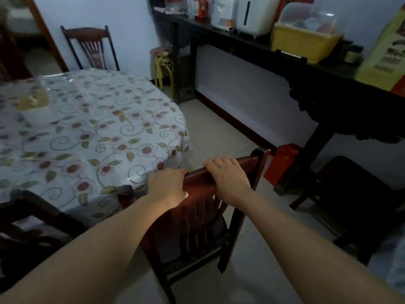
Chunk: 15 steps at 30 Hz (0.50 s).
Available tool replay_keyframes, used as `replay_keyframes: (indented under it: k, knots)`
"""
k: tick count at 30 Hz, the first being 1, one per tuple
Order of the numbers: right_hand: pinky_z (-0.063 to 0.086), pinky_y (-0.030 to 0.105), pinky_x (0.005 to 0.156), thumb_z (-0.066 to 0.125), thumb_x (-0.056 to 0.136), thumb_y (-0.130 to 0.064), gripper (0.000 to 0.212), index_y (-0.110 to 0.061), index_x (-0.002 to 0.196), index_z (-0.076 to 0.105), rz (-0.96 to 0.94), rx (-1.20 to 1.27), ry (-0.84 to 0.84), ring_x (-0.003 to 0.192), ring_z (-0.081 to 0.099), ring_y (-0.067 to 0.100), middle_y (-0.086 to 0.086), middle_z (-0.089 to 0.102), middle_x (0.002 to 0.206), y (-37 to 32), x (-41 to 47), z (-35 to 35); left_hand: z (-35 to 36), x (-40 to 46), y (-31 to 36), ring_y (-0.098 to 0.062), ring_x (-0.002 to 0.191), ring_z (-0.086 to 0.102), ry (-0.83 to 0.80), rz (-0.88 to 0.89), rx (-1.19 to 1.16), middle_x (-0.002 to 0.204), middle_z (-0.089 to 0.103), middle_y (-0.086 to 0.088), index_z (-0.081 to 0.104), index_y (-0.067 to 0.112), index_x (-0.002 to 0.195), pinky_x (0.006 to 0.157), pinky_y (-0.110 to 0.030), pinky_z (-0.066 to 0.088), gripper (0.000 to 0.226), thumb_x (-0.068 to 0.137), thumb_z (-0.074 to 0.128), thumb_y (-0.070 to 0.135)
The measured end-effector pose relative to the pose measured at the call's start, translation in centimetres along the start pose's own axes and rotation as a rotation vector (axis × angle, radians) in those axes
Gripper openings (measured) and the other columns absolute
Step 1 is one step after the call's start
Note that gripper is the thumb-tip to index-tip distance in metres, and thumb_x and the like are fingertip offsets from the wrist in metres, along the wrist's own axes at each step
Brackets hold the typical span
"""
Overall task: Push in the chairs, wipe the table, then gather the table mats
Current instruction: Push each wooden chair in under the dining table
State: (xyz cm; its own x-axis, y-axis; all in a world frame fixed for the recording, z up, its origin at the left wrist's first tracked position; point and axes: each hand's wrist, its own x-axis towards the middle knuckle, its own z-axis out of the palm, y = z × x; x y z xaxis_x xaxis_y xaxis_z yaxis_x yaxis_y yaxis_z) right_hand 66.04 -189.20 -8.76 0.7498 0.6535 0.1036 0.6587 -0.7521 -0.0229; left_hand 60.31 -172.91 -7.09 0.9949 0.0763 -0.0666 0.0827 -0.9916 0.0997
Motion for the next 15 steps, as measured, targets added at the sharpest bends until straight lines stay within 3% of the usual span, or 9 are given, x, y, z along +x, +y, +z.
replay_keyframes:
  k: [3, 6, 11, 15]
  knots:
    - [0.039, 0.035, 0.086, 0.068, 0.078, -0.023, 0.039, -0.016, 0.113, 0.053, -0.048, 0.062, -0.072, 0.104, 0.055, 0.027, 0.005, 0.059, 0.111, -0.3, 4.2, -0.9, 0.0, 1.2, -3.2, -0.027, 0.104, 0.06, 0.005, -0.068, -0.013, 0.112, 0.063, -0.004, 0.049, 0.026, 0.123, 0.077, -0.034, 0.043, 0.05, 0.079, 0.067, 0.042]
    - [0.041, 0.033, 0.072, 0.078, 0.071, -0.033, 0.043, -0.014, 0.103, 0.056, -0.104, 0.036, -0.178, 0.096, 0.058, 0.027, 0.006, 0.062, 0.103, -0.8, 7.4, -1.5, -0.1, 2.2, -5.9, -0.023, 0.103, 0.06, -0.019, -0.125, -0.065, 0.11, 0.064, 0.0, 0.05, 0.026, 0.122, 0.074, -0.033, 0.041, 0.051, 0.077, 0.07, 0.041]
    - [0.036, 0.03, 0.065, 0.08, 0.067, -0.039, 0.045, -0.018, 0.099, 0.056, -0.222, -0.008, -0.204, 0.091, 0.06, 0.025, 0.003, 0.065, 0.099, -2.0, 12.1, -1.0, -0.5, 3.9, -9.6, -0.019, 0.091, 0.059, -0.025, -0.194, -0.079, 0.094, 0.061, 0.004, 0.055, 0.023, 0.097, 0.066, -0.03, 0.04, 0.039, 0.069, 0.072, 0.044]
    - [0.035, 0.03, 0.062, 0.079, 0.064, -0.046, 0.049, -0.019, 0.099, 0.057, -0.27, 0.043, -0.162, 0.086, 0.06, 0.024, 0.001, 0.064, 0.093, -0.6, 15.7, -0.6, -1.4, 6.5, -10.4, -0.016, 0.085, 0.053, 0.015, -0.241, -0.034, 0.084, 0.048, 0.007, 0.047, 0.026, 0.085, 0.064, -0.029, 0.035, 0.037, 0.068, 0.075, 0.043]
